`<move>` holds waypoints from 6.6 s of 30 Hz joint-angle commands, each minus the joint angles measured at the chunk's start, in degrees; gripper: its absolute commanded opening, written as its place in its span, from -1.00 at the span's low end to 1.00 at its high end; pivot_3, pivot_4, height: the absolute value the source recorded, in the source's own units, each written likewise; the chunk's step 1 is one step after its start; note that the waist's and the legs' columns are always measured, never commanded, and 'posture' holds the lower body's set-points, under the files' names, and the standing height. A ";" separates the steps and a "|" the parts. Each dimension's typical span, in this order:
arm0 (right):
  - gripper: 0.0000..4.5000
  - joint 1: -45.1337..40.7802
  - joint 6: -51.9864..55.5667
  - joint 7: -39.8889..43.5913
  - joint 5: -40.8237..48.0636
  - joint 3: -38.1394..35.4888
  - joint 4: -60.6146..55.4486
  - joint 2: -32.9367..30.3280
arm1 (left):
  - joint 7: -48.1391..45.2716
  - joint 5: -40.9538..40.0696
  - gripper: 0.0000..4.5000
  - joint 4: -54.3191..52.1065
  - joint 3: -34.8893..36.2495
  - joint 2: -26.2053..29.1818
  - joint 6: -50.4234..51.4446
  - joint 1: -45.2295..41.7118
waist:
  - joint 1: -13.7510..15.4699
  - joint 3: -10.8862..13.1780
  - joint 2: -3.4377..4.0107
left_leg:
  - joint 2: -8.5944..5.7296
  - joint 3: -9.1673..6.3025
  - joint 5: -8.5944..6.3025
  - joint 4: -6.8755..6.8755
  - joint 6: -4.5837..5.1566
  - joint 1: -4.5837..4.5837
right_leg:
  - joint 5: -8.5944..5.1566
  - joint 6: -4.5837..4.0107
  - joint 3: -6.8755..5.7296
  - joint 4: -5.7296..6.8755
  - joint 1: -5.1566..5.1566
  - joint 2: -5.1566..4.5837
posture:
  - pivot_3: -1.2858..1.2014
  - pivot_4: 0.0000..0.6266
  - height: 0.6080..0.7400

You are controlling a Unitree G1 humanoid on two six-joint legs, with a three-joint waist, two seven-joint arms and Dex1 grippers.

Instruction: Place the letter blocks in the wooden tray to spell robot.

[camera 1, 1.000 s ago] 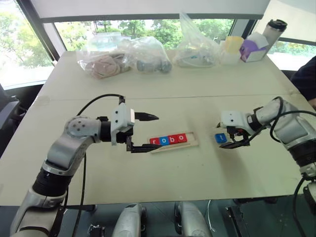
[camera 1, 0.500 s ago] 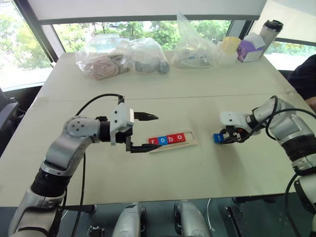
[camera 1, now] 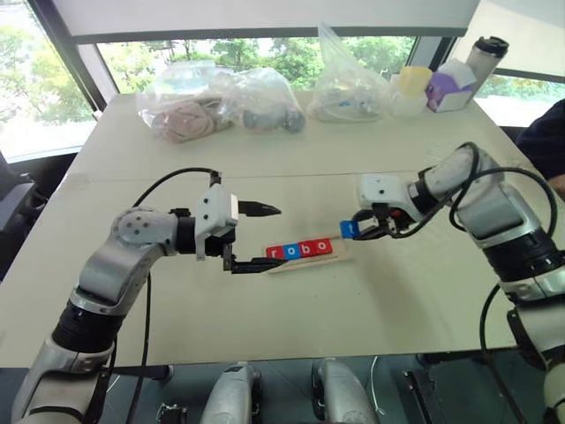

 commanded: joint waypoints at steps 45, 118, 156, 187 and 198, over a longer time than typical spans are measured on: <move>-0.51 -7.05 -13.97 2.16 -11.25 5.89 18.29 8.22 | 3.07 -0.75 1.00 -3.53 1.64 -0.54 -0.26 0.82 | -0.30 0.00 0.00 | 0.01 0.02 0.01 0.00 -0.01 -0.08 | 0.10 0.16 -0.01 0.02 -0.08 0.06 | 0.03 -0.52 1.00; 0.98 -5.65 -20.63 -21.98 -13.05 -1.15 21.23 9.77 | 2.44 -0.28 1.00 -2.89 1.15 -1.26 -0.32 0.21 | -0.51 0.01 0.02 | -0.01 0.03 0.01 -0.05 -0.04 -0.18 | 0.12 0.13 0.00 0.01 -0.21 -0.01 | 0.03 -0.52 1.00; 0.98 -0.71 -12.76 -18.35 -10.76 -1.35 10.56 7.85 | 2.47 -0.07 1.00 -2.33 1.04 -1.65 -0.37 -0.52 | -0.32 0.01 0.01 | 0.01 0.01 0.02 -0.04 -0.04 -0.19 | 0.12 0.15 -0.01 0.02 -0.20 0.09 | 0.03 -0.52 1.00; 0.98 1.39 -4.30 -12.72 -6.77 -5.32 -4.50 1.93 | 1.26 -1.42 1.00 -4.25 2.07 1.02 0.86 1.90 | -0.15 0.01 0.01 | 0.01 -0.02 0.02 -0.04 -0.03 -0.24 | 0.13 0.15 -0.02 0.00 -0.22 0.09 | 0.03 -0.52 1.00; 0.98 21.47 22.10 -8.77 9.09 -20.70 -33.12 -10.43 | 1.52 -3.24 1.00 -5.64 7.25 6.58 4.19 6.93 | -0.20 0.01 0.01 | 0.02 -0.05 0.02 -0.02 -0.03 -0.22 | 0.02 -0.03 -0.03 -0.02 -0.21 0.04 | 0.03 -0.52 1.00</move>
